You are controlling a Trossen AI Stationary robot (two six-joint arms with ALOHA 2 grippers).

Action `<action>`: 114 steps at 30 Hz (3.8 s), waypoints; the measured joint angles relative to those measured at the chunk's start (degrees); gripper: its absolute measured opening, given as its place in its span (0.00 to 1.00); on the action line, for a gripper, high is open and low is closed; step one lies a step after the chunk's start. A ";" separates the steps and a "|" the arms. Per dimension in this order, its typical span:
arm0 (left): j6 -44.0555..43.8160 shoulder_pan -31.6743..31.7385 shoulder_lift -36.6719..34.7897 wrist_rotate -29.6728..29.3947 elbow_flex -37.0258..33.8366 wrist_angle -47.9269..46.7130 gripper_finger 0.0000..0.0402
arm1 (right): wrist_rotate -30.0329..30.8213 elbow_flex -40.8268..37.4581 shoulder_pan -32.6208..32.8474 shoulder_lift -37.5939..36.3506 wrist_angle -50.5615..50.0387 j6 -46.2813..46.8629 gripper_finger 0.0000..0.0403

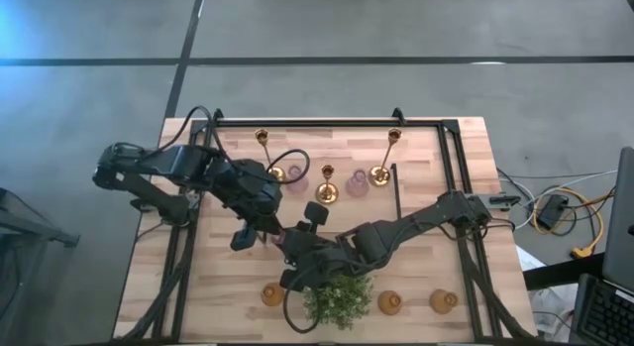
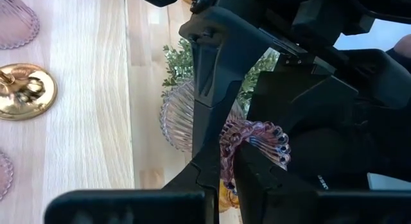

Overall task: Pick & Place candle stick holders
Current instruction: Put the pink vase on the shelf

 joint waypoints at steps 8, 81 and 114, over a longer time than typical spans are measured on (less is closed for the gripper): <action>1.75 -0.20 -0.40 -1.85 0.00 -0.62 0.29 | 0.51 0.02 0.03 -0.29 -1.92 -0.19 0.29; 14.43 -0.31 -47.44 -77.70 -66.75 55.47 0.48 | 28.88 -78.79 18.56 -48.25 42.98 6.12 0.29; 19.59 -0.31 -67.73 -73.23 -79.38 56.91 0.48 | 13.68 -86.84 4.95 -37.14 87.36 -19.87 0.29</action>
